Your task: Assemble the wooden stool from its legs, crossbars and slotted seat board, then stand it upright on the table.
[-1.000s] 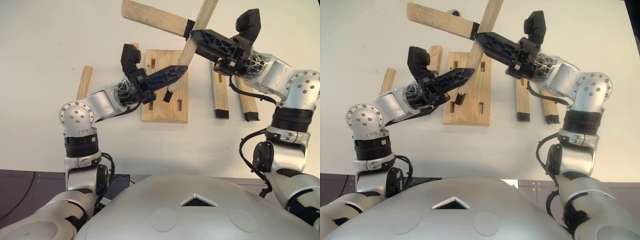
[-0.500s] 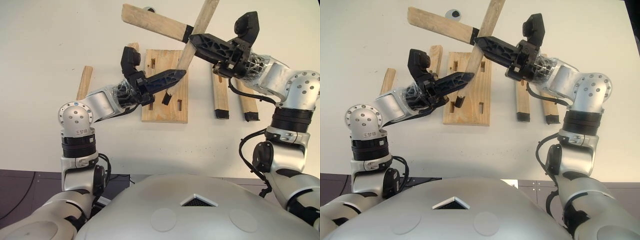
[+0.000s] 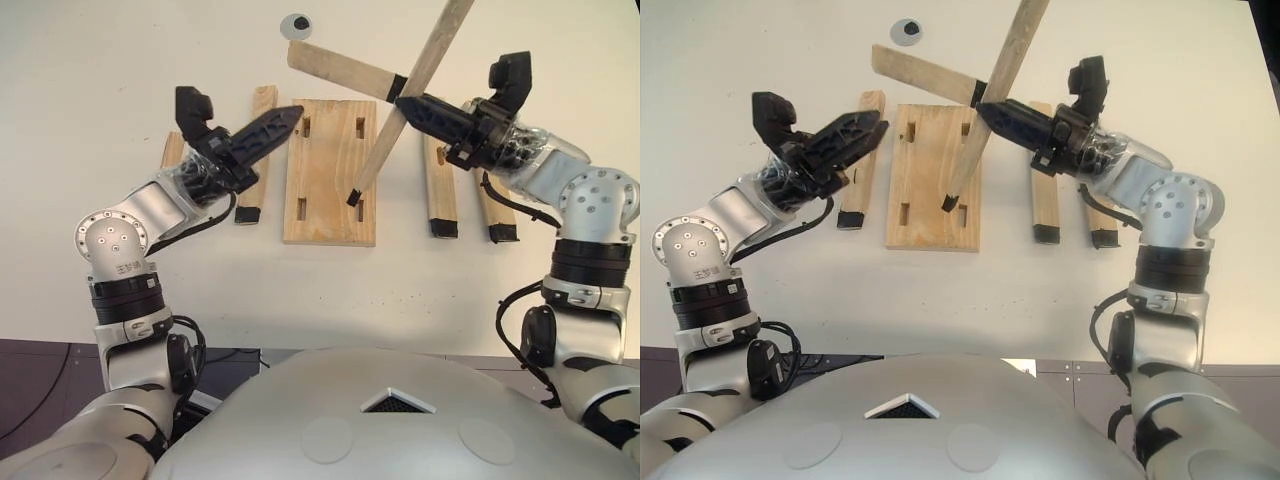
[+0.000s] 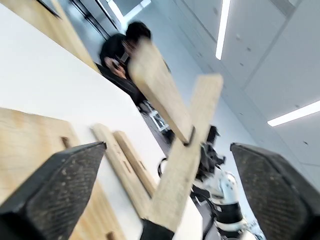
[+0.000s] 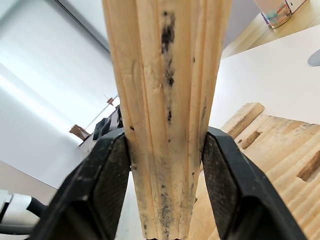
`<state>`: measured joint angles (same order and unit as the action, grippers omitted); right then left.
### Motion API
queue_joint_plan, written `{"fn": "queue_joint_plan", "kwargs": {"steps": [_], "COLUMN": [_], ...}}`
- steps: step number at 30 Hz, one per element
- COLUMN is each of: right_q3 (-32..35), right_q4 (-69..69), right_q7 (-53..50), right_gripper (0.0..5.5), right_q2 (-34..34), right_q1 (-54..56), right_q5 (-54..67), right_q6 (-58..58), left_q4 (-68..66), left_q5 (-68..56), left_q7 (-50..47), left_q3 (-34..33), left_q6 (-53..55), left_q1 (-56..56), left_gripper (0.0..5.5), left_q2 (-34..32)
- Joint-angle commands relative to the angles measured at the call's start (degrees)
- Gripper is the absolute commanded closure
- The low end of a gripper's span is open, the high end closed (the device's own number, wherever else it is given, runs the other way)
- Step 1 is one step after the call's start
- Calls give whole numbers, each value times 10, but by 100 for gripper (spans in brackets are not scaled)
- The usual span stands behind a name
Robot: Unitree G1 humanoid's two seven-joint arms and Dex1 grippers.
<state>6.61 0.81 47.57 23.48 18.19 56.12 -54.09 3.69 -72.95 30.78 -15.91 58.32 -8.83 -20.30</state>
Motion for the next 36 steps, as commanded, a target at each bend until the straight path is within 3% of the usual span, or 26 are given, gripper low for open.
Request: {"fn": "queue_joint_plan", "kwargs": {"steps": [1,5,14,26,36], "right_q3": [-22,-50,-109,-144,-143], "right_q4": [-2,5,44,1,-35], "right_q7": [39,69,136,227,233], "right_gripper": [346,346,346,346,346], "right_q2": [15,12,24,112,143], "right_q1": [-13,-34,-55,-52,-73], "right_q5": [-52,-108,-220,-250,-277], "right_q6": [51,101,246,282,340], "left_q4": [-31,-55,-61,-66,-62], "left_q5": [49,66,95,101,108], "left_q7": [0,2,8,9,3], "left_q3": [-44,-73,-56,-60,-65], "left_q6": [-66,-98,-99,-92,-92], "left_q1": [-12,-26,-19,-14,-8], "left_gripper": [66,66,66,66,66], "left_q2": [-20,-29,-10,-6,-3]}}
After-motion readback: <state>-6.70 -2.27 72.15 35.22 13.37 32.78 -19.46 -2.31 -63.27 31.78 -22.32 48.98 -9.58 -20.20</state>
